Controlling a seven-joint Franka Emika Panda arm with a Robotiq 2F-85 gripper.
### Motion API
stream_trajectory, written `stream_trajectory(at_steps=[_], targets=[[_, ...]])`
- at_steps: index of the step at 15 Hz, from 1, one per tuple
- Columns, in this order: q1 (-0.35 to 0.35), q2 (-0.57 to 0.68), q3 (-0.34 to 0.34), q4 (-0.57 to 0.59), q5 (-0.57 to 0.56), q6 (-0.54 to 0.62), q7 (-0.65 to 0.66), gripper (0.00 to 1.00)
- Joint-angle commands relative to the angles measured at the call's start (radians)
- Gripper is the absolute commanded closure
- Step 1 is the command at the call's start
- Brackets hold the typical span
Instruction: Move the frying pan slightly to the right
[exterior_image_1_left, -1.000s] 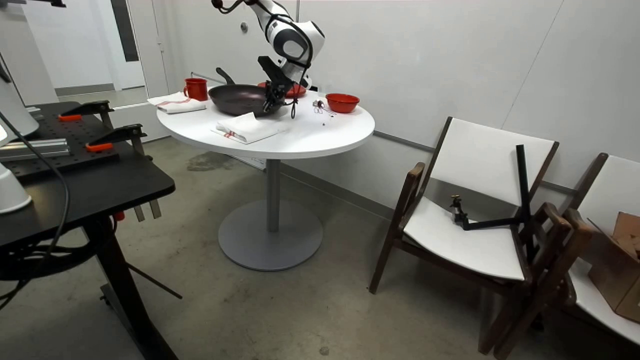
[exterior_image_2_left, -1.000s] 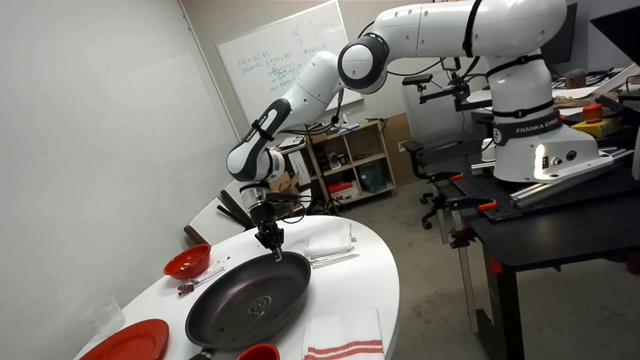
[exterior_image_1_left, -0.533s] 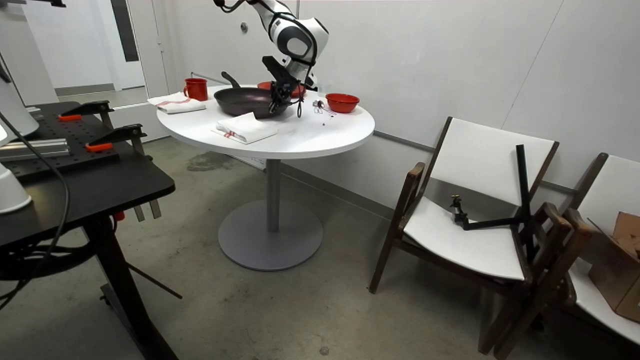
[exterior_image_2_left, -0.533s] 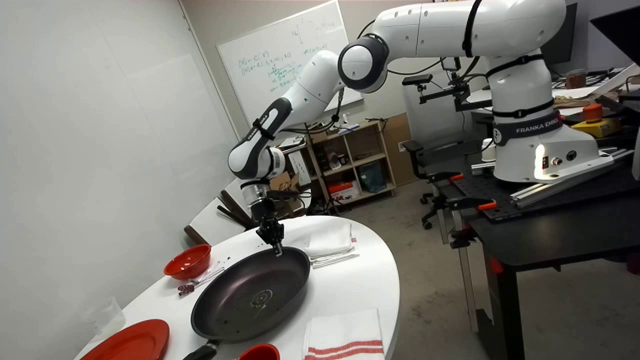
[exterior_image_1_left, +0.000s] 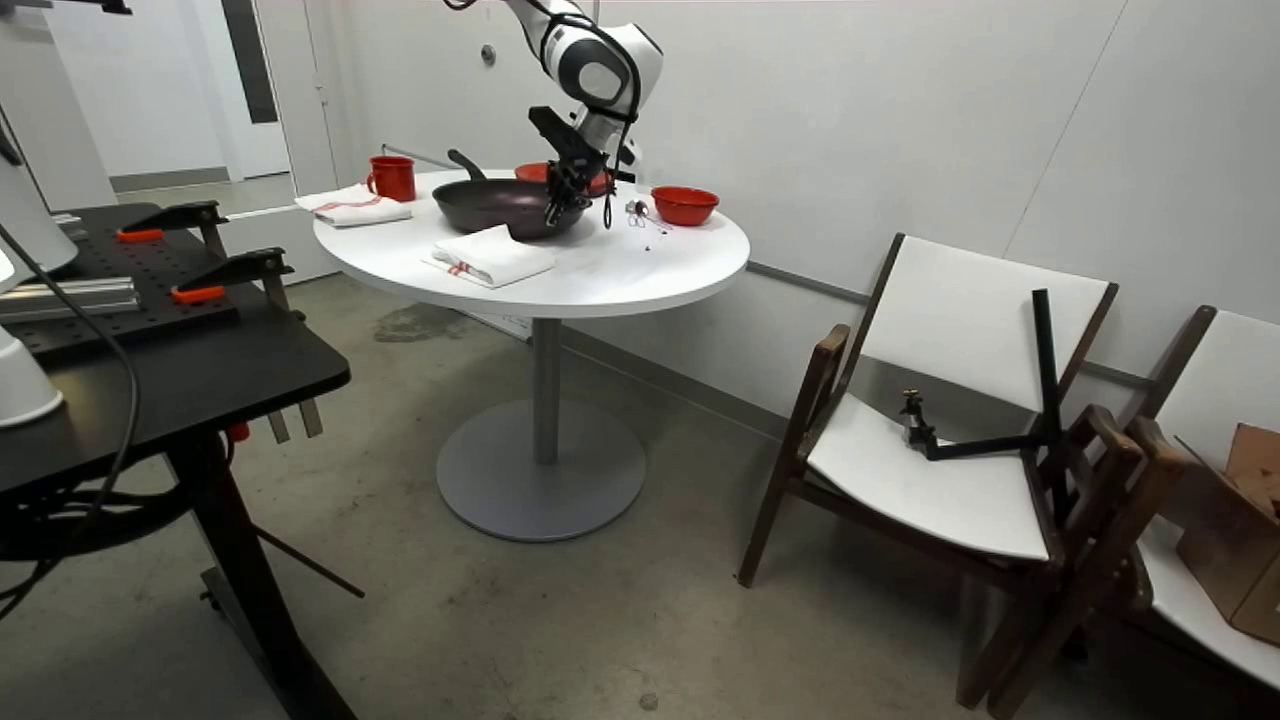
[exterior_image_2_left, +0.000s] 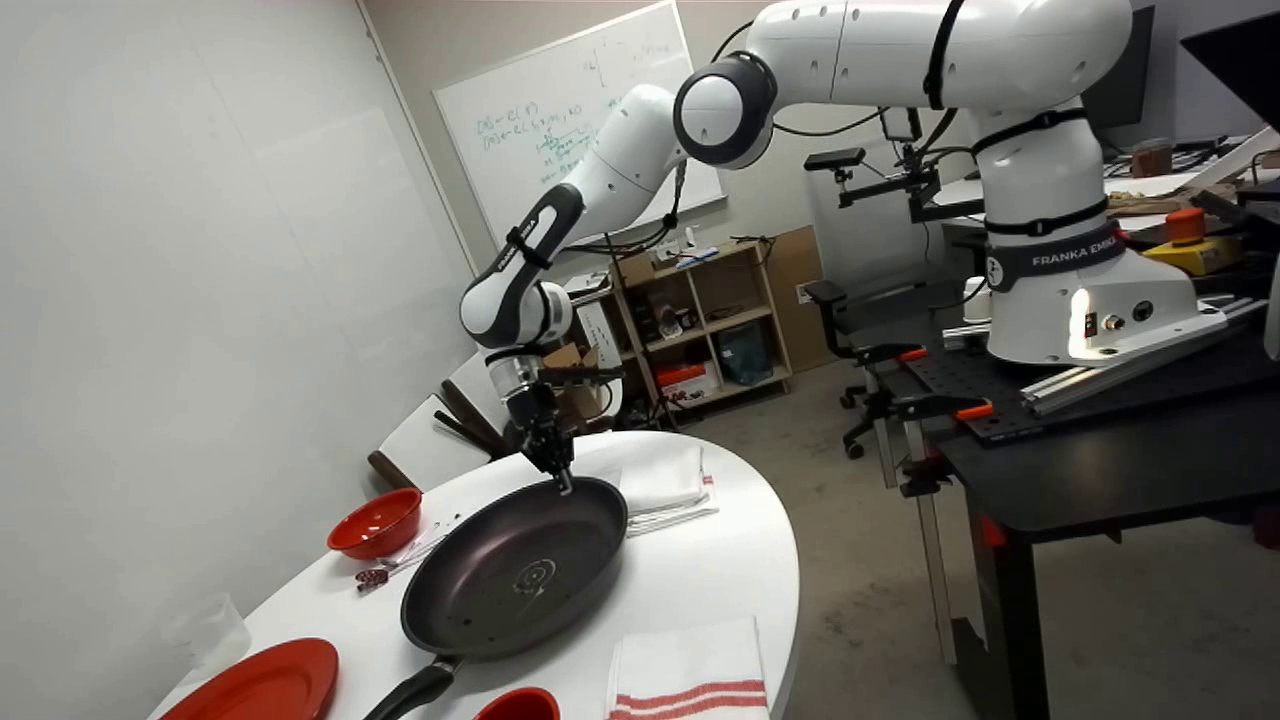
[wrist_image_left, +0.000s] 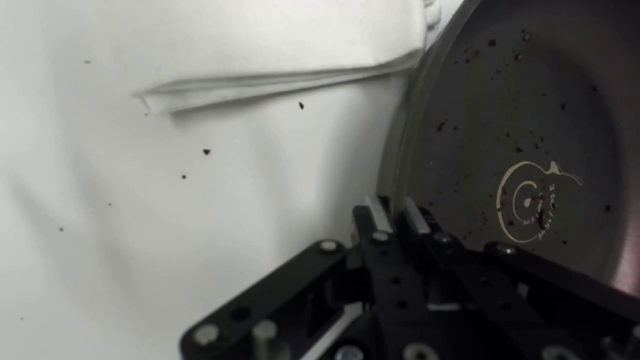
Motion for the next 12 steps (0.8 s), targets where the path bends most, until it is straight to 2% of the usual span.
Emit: stream_trajectory(at_steps=[1,12], targets=[[-0.017,-0.088,-0.012,-0.121,-0.004,0.020,-0.022,0.96],[-0.122,-0.114,-0.011,-0.214,0.035,0.048,-0.109,0.96]])
